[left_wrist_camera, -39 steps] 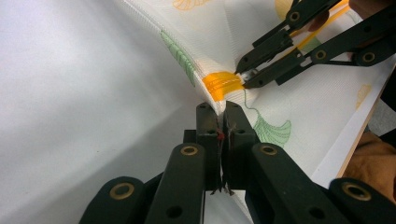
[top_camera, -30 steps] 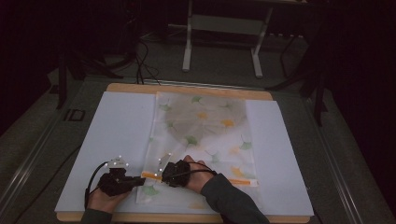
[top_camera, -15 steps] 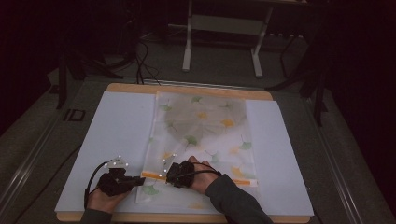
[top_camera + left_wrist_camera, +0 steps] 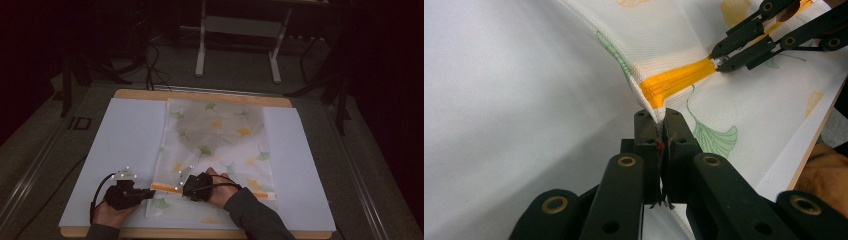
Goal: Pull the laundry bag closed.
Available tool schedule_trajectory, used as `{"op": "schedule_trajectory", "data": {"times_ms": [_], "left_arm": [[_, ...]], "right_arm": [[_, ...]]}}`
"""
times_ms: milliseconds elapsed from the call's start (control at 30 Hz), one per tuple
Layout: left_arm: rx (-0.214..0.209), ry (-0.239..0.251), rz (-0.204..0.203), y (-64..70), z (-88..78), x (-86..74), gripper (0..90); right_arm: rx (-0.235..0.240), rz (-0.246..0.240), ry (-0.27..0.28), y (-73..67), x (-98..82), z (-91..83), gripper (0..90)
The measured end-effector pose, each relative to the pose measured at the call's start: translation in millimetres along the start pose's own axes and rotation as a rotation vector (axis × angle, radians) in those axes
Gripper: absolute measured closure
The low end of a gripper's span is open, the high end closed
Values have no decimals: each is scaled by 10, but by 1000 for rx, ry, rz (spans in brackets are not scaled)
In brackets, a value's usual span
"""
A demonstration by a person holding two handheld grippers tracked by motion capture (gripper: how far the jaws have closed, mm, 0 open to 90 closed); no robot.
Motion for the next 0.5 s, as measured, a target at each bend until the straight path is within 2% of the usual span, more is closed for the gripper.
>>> {"op": "schedule_trajectory", "data": {"times_ms": [500], "left_arm": [[0, -1, 3, -5, -8, -3, 875]], "right_arm": [[0, 13, -8, 22, -101, -31, 843]]}}
Point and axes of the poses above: each handheld gripper's, and its own axes: z roughly forward along the jaws, x roughly out of its top, y roughly to its right, the point moved 9 cm from there along z, roughly forward along the jaws, and after that the axes turned 7 degrees about -y, right-handed, at the moved point
